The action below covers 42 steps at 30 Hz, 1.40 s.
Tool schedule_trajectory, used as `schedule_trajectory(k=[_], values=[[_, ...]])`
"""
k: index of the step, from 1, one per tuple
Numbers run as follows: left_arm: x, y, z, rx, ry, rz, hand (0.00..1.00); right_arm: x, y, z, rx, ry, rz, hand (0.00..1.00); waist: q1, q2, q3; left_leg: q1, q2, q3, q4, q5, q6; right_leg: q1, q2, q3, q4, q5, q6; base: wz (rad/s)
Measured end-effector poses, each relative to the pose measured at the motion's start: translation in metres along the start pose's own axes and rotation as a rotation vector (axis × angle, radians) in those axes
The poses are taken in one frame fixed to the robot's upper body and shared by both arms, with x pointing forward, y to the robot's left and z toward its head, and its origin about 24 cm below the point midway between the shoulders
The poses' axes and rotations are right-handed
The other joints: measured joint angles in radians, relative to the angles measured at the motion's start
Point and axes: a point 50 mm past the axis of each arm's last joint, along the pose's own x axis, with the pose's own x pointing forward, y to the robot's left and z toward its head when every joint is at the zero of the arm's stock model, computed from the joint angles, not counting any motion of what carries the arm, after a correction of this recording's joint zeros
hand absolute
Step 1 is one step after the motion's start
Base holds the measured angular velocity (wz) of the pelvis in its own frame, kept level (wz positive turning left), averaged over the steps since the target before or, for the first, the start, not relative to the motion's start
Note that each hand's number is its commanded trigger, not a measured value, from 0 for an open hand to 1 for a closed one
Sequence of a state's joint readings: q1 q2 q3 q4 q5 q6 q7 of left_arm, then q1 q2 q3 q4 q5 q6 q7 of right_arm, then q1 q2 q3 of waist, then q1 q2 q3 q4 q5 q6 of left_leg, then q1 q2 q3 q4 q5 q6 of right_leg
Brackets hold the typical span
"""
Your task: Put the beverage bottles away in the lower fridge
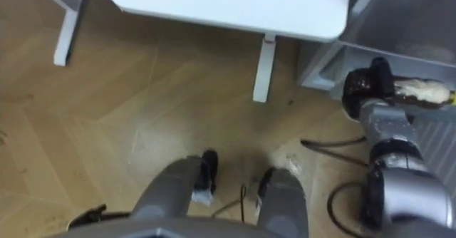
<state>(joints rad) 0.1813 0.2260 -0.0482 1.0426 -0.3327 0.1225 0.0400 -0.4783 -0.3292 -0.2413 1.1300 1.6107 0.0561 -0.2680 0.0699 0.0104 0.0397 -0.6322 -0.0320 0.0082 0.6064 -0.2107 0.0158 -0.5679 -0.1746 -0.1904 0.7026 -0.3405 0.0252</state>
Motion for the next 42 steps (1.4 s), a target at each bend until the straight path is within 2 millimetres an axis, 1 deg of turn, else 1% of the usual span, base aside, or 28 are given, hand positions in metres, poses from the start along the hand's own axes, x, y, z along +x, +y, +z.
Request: schedule_trajectory(k=[3, 4, 6, 7, 8, 9, 11, 12, 14, 16, 19, 24, 25, 26, 29, 39, 42], values=[[0.0, -0.001, 0.002, 0.013, -0.006, -0.004, 0.0, -0.001, 0.01, 0.005, -0.002, -0.012, 0.025, 1.0, 0.016, -0.01, 0.0055, -0.033, 0.001, 0.025, 0.033, -0.002, -0.001, -0.047, -0.011, 0.014, 0.049, -0.017, -0.004, 0.03], [0.001, -0.001, 0.005, 0.017, -0.008, -0.005, 0.0, -0.002, 0.012, 0.01, -0.002, -0.023, 0.03, 1.0, 0.018, -0.01, 0.0056, -0.054, 0.001, 0.037, 0.054, -0.004, 0.001, -0.065, -0.019, 0.013, 0.075, -0.027, -0.004, 0.17], [0.001, -0.001, 0.004, 0.022, -0.007, -0.005, 0.0, -0.002, 0.015, 0.013, -0.003, -0.031, 0.039, 1.0, 0.017, -0.01, 0.0061, -0.082, 0.003, 0.048, 0.092, -0.015, 0.004, -0.088, -0.03, 0.01, 0.114, -0.045, -0.008, 0.18], [0.001, -0.002, 0.003, 0.032, -0.002, -0.007, 0.0, -0.002, 0.016, 0.014, -0.003, -0.033, 0.047, 1.0, 0.017, -0.01, 0.0062, -0.098, 0.007, 0.053, 0.118, -0.025, 0.005, -0.101, -0.031, 0.01, 0.136, -0.056, -0.009, 0.07], [0.001, -0.002, 0.003, 0.033, 0.0, -0.007, 0.0, -0.003, 0.019, 0.014, -0.003, -0.031, 0.055, 1.0, 0.016, -0.009, 0.0059, -0.114, 0.016, 0.066, 0.14, -0.032, 0.009, -0.115, -0.031, 0.01, 0.156, -0.063, -0.01, 0.04], [0.001, -0.002, 0.003, 0.034, 0.001, -0.007, 0.0, -0.003, 0.021, 0.013, -0.001, -0.028, 0.06, 1.0, 0.015, -0.009, 0.0057, -0.123, 0.021, 0.073, 0.15, -0.036, 0.01, -0.122, -0.031, 0.009, 0.165, -0.066, -0.011, 0.04], [0.001, -0.003, 0.007, 0.034, -0.006, -0.008, 0.0, -0.004, 0.033, 0.016, 0.013, -0.032, 0.085, 1.0, 0.014, -0.009, 0.0058, -0.159, 0.021, 0.074, 0.181, -0.046, 0.012, -0.159, -0.036, 0.011, 0.206, -0.079, -0.012, 0.02], [0.002, -0.003, 0.008, 0.034, -0.008, -0.008, 0.0, -0.005, 0.036, 0.017, 0.014, -0.035, 0.091, 1.0, 0.015, -0.009, 0.0058, -0.164, 0.02, 0.074, 0.187, -0.048, 0.012, -0.165, -0.038, 0.012, 0.214, -0.081, -0.012, 0.0], [0.002, -0.003, 0.009, 0.035, -0.012, -0.007, 0.0, -0.007, 0.049, 0.021, 0.013, -0.044, 0.114, 1.0, 0.015, -0.009, 0.0058, -0.175, 0.02, 0.079, 0.208, -0.052, 0.014, -0.181, -0.042, 0.02, 0.24, -0.089, -0.011, 0.0], [0.002, -0.004, 0.011, 0.035, -0.016, -0.008, 0.0, -0.009, 0.056, 0.024, 0.01, -0.053, 0.127, 1.0, 0.015, -0.01, 0.0061, -0.179, 0.02, 0.08, 0.215, -0.053, 0.014, -0.185, -0.044, 0.02, 0.249, -0.091, -0.013, 0.0], [0.002, -0.003, 0.012, 0.036, -0.018, -0.006, 0.0, -0.009, 0.056, 0.025, -0.005, -0.061, 0.115, 1.0, 0.011, -0.01, 0.0056, -0.192, 0.018, 0.079, 0.232, -0.056, 0.013, -0.198, -0.051, 0.019, 0.27, -0.1, -0.016, 0.02], [0.002, -0.001, 0.014, 0.038, -0.026, -0.003, 0.0, -0.013, 0.067, 0.037, -0.005, -0.09, 0.139, 1.0, 0.014, -0.011, 0.0055, -0.251, 0.022, 0.08, 0.275, -0.064, 0.016, -0.255, -0.052, 0.024, 0.313, -0.107, -0.02, 0.01], [0.002, -0.001, 0.014, 0.038, -0.024, -0.002, 0.0, -0.013, 0.067, 0.038, -0.005, -0.094, 0.139, 0.74, 0.015, -0.011, 0.0055, -0.251, 0.022, 0.08, 0.276, -0.064, 0.016, -0.254, -0.052, 0.024, 0.313, -0.108, -0.02, 0.0], [0.002, 0.0, 0.013, 0.038, -0.023, -0.001, 0.0, -0.014, 0.068, 0.039, -0.005, -0.095, 0.141, 0.0, 0.015, -0.011, 0.0055, -0.249, 0.023, 0.08, 0.277, -0.065, 0.016, -0.252, -0.052, 0.024, 0.313, -0.108, -0.02, 0.0], [0.002, -0.001, 0.014, 0.038, -0.026, -0.003, 0.0, -0.014, 0.072, 0.038, -0.003, -0.093, 0.152, 0.0, 0.014, -0.011, 0.0055, -0.25, 0.026, 0.081, 0.279, -0.066, 0.016, -0.252, -0.05, 0.023, 0.313, -0.108, -0.02, 0.0], [0.002, 0.0, 0.015, 0.039, -0.03, -0.001, 0.0, -0.014, 0.072, 0.038, 0.016, -0.086, 0.15, 0.0, 0.013, -0.011, 0.0054, -0.257, 0.026, 0.081, 0.284, -0.07, 0.017, -0.256, -0.05, 0.022, 0.313, -0.109, -0.019, 0.0], [0.001, 0.003, 0.018, 0.05, -0.044, 0.005, 0.0, -0.014, 0.069, 0.039, 0.019, -0.088, 0.136, 0.0, 0.013, -0.01, 0.0054, -0.257, 0.025, 0.081, 0.284, -0.07, 0.017, -0.255, -0.051, 0.02, 0.313, -0.109, -0.02, 0.0]])
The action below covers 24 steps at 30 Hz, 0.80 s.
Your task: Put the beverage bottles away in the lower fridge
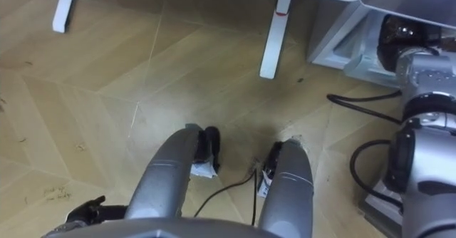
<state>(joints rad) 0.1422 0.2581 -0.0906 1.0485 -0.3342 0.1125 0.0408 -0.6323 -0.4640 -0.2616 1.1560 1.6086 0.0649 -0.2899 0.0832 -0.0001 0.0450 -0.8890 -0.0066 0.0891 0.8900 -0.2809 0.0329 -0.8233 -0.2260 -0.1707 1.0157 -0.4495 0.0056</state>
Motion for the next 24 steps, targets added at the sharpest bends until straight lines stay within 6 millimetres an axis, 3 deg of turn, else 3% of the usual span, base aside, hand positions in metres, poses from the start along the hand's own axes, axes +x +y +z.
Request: schedule_trajectory(k=[23, 24], values=[[-0.0003, 0.0042, 0.0022, 0.014, -0.021, 0.041, 0.0, -0.0003, -0.0021, 0.0104, 0.002, -0.025, -0.02, 0.0, -0.008, 0.0, 0.0001, -0.001, -0.001, 0.0, -0.002, -0.002, 0.003, 0.005, -0.001, -0.002, -0.007, -0.003, 0.005, 0.0], [-0.0003, 0.0042, 0.0022, 0.014, -0.022, 0.041, 0.0, -0.0003, -0.0021, 0.0107, 0.004, -0.026, -0.021, 1.0, -0.008, -0.001, 0.0003, -0.001, -0.001, 0.0, -0.002, -0.002, 0.003, 0.005, -0.001, -0.002, -0.007, -0.003, 0.005, 0.0]])
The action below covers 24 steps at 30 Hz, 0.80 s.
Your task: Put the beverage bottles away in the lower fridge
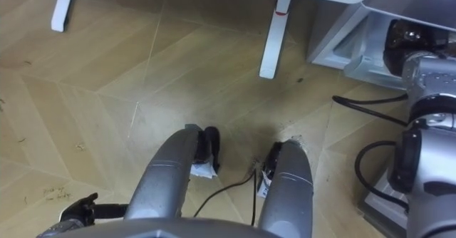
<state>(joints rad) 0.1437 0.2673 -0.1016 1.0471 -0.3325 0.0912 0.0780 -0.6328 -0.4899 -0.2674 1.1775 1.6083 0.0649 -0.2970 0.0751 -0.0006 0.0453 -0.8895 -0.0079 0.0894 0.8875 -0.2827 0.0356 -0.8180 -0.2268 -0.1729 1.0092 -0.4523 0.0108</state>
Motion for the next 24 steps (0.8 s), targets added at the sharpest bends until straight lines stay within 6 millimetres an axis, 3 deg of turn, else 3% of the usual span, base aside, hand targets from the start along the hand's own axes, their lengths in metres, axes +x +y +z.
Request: schedule_trajectory(k=[9, 17, 24], values=[[0.0, -0.001, -0.003, 0.018, 0.007, 0.003, 0.0, 0.0, -0.004, 0.002, 0.001, -0.005, -0.084, 1.0, -0.015, -0.004, -0.0002, 0.001, 0.003, 0.003, -0.002, 0.0, 0.0, 0.001, 0.001, -0.003, -0.004, 0.0, 0.0, 0.0], [0.0, 0.001, -0.004, 0.018, 0.026, 0.01, 0.0, 0.001, -0.022, 0.003, 0.003, -0.007, -0.201, 1.0, -0.014, -0.004, -0.0007, 0.001, 0.027, 0.02, -0.006, -0.001, 0.002, 0.01, 0.011, -0.017, -0.022, 0.001, -0.002, 0.0], [0.0, 0.004, -0.001, 0.022, 0.021, 0.015, 0.0, 0.001, -0.023, 0.003, 0.002, -0.006, -0.211, 1.0, -0.014, -0.004, -0.0009, 0.003, 0.036, 0.039, -0.008, -0.001, 0.002, 0.009, 0.011, -0.016, -0.02, 0.0, -0.004, 0.0]])
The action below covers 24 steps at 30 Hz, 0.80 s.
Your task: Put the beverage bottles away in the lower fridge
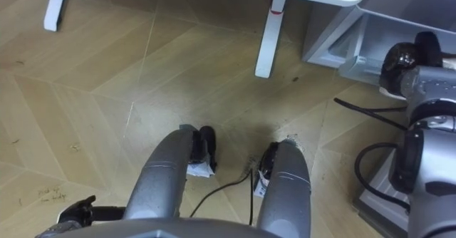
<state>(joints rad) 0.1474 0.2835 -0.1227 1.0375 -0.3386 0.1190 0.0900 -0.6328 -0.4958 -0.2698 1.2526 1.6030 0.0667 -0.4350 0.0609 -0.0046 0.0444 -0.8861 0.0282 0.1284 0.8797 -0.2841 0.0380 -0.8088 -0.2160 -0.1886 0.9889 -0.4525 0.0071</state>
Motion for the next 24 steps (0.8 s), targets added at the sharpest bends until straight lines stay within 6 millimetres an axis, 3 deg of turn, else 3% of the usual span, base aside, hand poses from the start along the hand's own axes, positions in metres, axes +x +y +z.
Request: schedule_trajectory(k=[11, 12, 24], values=[[0.0, 0.001, -0.0009, 0.002, 0.007, 0.002, 0.0, -0.0002, -0.001, 0.0005, -0.004, -0.002, -0.028, 1.0, -0.003, -0.003, -0.0028, 0.008, 0.014, 0.01, -0.012, 0.001, 0.0, 0.009, 0.009, -0.004, -0.017, 0.005, -0.004, 0.0], [0.0, 0.001, -0.0008, 0.001, 0.007, 0.002, 0.0, -0.0002, -0.0012, 0.0005, -0.004, -0.002, -0.032, 0.0, -0.003, -0.004, -0.0029, 0.008, 0.013, 0.01, -0.012, 0.001, 0.0, 0.009, 0.009, -0.003, -0.017, 0.005, -0.004, 0.0], [-0.0001, 0.0004, -0.0002, 0.0, 0.004, -0.007, 0.0, -0.0024, 0.0044, 0.0055, -0.002, -0.014, -0.03, 0.0, -0.002, -0.005, -0.0039, 0.008, 0.017, 0.02, -0.018, 0.001, 0.0, 0.006, 0.009, -0.001, -0.022, 0.006, -0.003, 0.0]])
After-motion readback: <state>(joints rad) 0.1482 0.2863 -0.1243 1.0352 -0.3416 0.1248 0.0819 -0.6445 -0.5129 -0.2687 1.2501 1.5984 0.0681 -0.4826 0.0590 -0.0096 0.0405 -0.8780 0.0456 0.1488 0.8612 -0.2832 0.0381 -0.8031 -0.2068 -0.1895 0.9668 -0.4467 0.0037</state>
